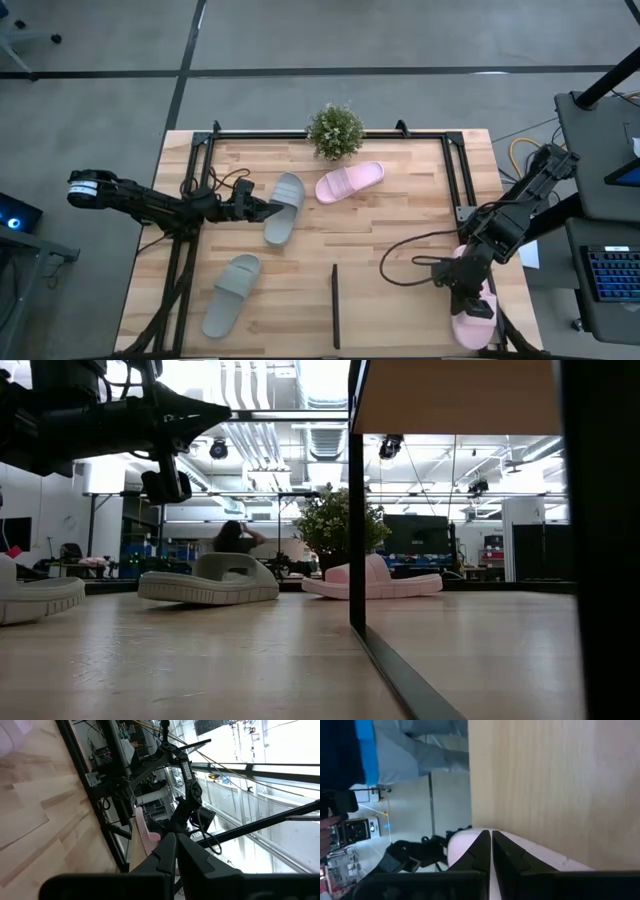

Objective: Pick and place slides into the shelf
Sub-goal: Put the bottom pink slide on the shelf, then put the pink slide on the shelf

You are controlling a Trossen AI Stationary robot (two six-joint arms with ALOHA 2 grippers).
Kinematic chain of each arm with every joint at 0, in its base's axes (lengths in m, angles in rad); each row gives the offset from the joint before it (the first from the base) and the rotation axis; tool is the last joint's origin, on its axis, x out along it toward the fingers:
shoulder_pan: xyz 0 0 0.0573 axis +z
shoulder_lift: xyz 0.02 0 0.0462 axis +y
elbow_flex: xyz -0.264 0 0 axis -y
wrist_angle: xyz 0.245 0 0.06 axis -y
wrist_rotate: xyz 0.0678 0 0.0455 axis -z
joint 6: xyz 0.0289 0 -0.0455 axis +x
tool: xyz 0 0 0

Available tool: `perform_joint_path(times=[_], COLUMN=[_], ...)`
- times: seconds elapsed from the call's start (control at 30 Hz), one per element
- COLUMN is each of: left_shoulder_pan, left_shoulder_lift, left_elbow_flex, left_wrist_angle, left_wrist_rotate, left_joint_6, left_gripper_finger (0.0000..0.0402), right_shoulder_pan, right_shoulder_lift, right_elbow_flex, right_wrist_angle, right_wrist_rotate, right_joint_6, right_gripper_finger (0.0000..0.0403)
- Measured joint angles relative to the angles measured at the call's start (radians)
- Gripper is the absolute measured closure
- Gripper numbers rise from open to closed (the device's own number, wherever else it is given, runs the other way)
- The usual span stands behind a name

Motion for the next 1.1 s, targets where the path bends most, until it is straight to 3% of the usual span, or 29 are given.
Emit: perform_joint_path(times=[0.3, 0.5, 1.1], left_shoulder_pan=[0.000, 0.000, 0.000], left_shoulder_lift=[0.000, 0.000, 0.000], left_elbow_flex=[0.000, 0.000, 0.003], left_wrist_angle=[0.000, 0.000, -0.004], left_wrist_rotate=[0.000, 0.000, 0.015], left_joint_6=[0.002, 0.001, -0.004], left_gripper_finger=[0.0402, 0.0402, 0.0402], right_shoulder_pan=[-0.078, -0.157, -0.505], right_shoulder_lift=[-0.001, -0.001, -0.002], right_elbow_flex=[0.000, 0.000, 0.000], right_wrist_angle=[0.179, 0.196, 0.346], right_wrist_rotate=[0.074, 0.101, 0.110], right_joint_6=[-0.064, -0.111, -0.275], right_gripper_finger=[0.0394, 0.0394, 0.0394])
